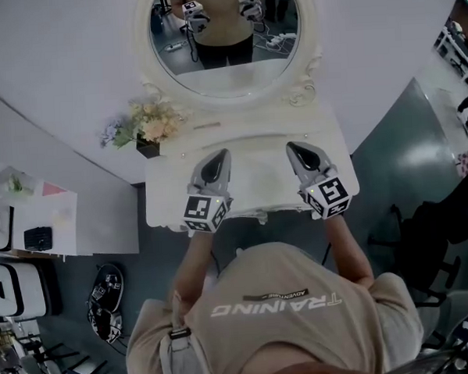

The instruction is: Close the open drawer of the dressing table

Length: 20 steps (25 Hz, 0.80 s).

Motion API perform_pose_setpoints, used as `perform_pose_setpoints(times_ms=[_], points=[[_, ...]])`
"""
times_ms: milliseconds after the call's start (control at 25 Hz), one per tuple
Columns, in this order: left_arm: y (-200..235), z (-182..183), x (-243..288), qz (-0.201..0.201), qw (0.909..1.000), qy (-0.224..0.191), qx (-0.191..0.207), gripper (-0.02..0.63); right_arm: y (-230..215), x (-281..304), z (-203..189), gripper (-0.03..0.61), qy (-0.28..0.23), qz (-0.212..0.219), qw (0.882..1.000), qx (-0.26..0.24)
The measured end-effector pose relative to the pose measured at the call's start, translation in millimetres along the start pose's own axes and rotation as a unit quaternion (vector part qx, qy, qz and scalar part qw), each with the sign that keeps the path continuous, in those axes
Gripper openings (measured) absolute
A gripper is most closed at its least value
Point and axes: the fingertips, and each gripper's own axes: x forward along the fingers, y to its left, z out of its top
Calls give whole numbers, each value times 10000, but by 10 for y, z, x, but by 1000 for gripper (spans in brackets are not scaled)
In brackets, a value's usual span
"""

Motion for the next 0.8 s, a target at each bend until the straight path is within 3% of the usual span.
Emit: perform_pose_setpoints(times_ms=[360,800], points=[[77,-19,-72,203,9996,-48,173,6,-3,42,-10,5,-90,-126,9998,154],[109,-449,-106,209,9991,336,-128,8,-24,-52,-319,5,238,-248,9990,302]])
